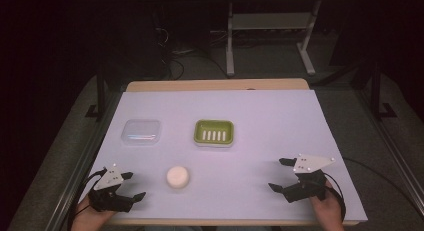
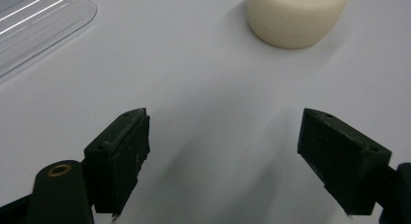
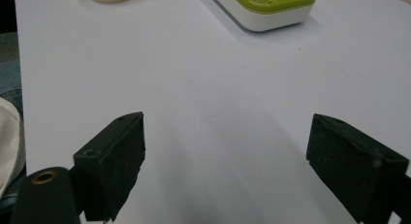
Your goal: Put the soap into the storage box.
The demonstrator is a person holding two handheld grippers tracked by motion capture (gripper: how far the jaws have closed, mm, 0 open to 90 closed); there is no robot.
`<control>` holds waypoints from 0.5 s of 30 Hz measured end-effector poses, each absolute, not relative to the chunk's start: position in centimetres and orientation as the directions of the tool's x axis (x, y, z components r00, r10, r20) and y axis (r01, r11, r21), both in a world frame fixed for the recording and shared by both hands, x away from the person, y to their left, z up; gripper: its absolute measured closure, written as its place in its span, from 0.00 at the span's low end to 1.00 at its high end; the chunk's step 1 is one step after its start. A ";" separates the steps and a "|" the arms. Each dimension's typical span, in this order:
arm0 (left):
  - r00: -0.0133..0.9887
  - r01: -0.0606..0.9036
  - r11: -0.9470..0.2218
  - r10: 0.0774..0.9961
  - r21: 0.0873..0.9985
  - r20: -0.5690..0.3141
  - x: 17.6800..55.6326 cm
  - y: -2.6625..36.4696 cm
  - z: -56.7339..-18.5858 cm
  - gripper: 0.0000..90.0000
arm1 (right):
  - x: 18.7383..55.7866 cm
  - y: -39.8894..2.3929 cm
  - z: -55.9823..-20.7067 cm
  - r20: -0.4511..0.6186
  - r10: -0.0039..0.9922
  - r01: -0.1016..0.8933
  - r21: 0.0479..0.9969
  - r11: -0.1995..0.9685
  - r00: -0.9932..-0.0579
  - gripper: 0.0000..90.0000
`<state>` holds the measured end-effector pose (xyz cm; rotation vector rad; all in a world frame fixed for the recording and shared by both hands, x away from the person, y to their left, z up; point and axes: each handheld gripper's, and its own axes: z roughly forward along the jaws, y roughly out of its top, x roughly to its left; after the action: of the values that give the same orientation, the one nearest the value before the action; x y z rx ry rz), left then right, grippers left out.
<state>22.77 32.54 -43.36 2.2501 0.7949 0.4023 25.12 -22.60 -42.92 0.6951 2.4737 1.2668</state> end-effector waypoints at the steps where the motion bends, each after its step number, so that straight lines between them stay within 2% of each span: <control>1: 0.763 0.426 -0.559 0.645 0.711 0.049 22.8 32.5 -43.3 0.20 | 25.1 -22.6 -42.9 -0.024 0.528 0.291 0.813 0.504 -0.849 0.15; 15: 0.778 0.424 -0.564 0.628 0.708 0.034 23.0 31.6 -43.4 0.19 | 25.0 -22.5 -42.9 -0.025 0.518 0.283 0.815 0.506 -0.855 0.15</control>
<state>23.04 31.64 -43.44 2.2538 0.7783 0.3683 25.03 -22.45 -42.93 0.6776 2.4850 1.2717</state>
